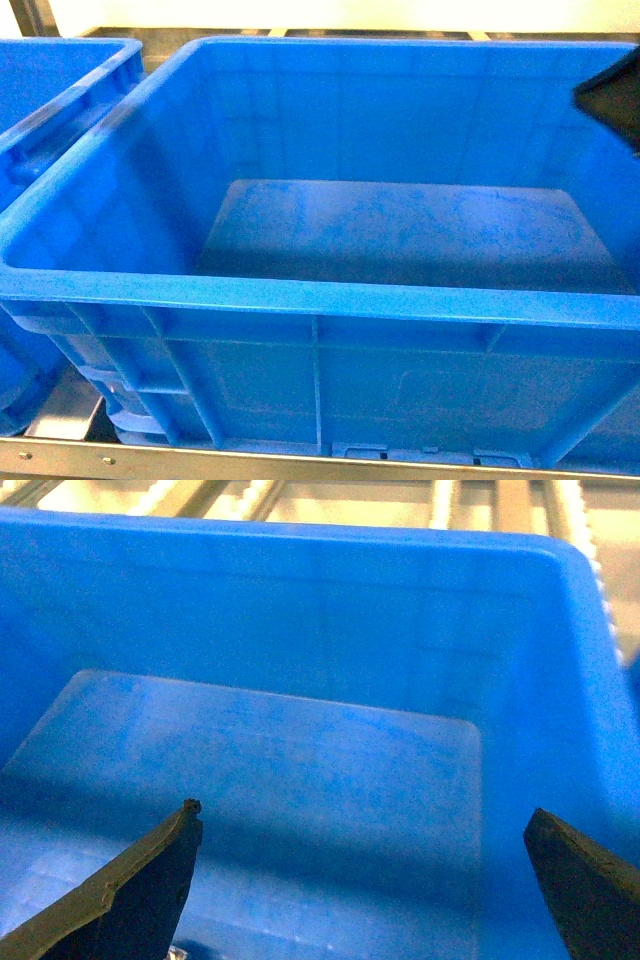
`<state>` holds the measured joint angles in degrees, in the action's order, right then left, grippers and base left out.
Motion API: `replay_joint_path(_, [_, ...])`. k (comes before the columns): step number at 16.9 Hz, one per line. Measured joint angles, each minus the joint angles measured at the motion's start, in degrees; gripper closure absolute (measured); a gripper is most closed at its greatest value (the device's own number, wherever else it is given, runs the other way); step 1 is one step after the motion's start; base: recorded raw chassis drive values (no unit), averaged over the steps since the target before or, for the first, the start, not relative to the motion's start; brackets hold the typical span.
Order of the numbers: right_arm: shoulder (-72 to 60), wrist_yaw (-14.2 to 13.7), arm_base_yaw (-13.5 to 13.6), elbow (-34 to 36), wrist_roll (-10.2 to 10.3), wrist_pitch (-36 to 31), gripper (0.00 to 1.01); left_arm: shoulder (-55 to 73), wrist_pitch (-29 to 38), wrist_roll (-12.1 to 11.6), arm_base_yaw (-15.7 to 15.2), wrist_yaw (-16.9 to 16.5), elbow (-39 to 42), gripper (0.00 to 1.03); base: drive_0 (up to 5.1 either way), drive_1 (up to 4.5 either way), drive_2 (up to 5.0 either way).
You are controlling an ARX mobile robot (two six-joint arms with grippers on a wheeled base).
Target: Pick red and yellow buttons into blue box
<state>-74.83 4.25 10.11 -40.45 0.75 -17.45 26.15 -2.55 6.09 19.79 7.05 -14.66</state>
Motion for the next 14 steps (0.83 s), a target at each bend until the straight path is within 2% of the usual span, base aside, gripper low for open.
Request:
replay_joint_path(1, [4.5, 1.9, -3.9, 2.8, 3.6, 1.4, 0.03, 0.0, 0.0, 0.0, 0.0, 0.0, 0.0, 0.73, 0.0, 0.00, 0.0])
replay_joint_path(2, [7.8, 3.5, -6.6, 5.1, 5.2, 1.5, 0.03, 0.0, 0.0, 0.0, 0.0, 0.0, 0.0, 0.73, 0.0, 0.00, 0.0])
replay_joint_path(3, [11.0, 4.7, -8.5, 6.9, 5.7, 1.2, 0.03, 0.0, 0.0, 0.0, 0.0, 0.0, 0.0, 0.73, 0.0, 0.00, 0.0])
replay_joint_path(5, [20.2, 6.4, -13.3, 11.8, 5.9, -0.7, 0.03, 0.0, 0.0, 0.0, 0.0, 0.0, 0.0, 0.73, 0.0, 0.00, 0.0])
replay_joint_path(6, [24.1, 6.5, -14.6, 14.5, 5.7, -2.9, 0.03, 0.0, 0.0, 0.0, 0.0, 0.0, 0.0, 0.73, 0.0, 0.00, 0.0])
replay_joint_path(7, [27.8, 6.6, -15.9, 16.8, 4.5, -3.3, 0.03, 0.0, 0.0, 0.0, 0.0, 0.0, 0.0, 0.73, 0.0, 0.00, 0.0])
replay_joint_path(8, [31.4, 8.2, -18.2, 18.3, 4.5, -1.2, 0.03, 0.0, 0.0, 0.0, 0.0, 0.0, 0.0, 0.73, 0.0, 0.00, 0.0])
replay_joint_path(9, [35.0, 8.4, -21.0, 20.1, 4.6, -0.6, 0.03, 0.0, 0.0, 0.0, 0.0, 0.0, 0.0, 0.73, 0.0, 0.00, 0.0])
replay_joint_path(11, [42.8, 10.6, -25.7, 23.1, 4.8, 2.7, 0.03, 0.0, 0.0, 0.0, 0.0, 0.0, 0.0, 0.73, 0.0, 0.00, 0.0])
replay_joint_path(12, [46.8, 10.3, -26.3, 25.2, 4.8, 4.6, 0.03, 0.0, 0.0, 0.0, 0.0, 0.0, 0.0, 0.73, 0.0, 0.00, 0.0])
replay_joint_path(14, [54.6, 10.2, -24.5, 29.2, 4.3, 8.5, 0.03, 0.0, 0.0, 0.0, 0.0, 0.0, 0.0, 0.73, 0.0, 0.00, 0.0])
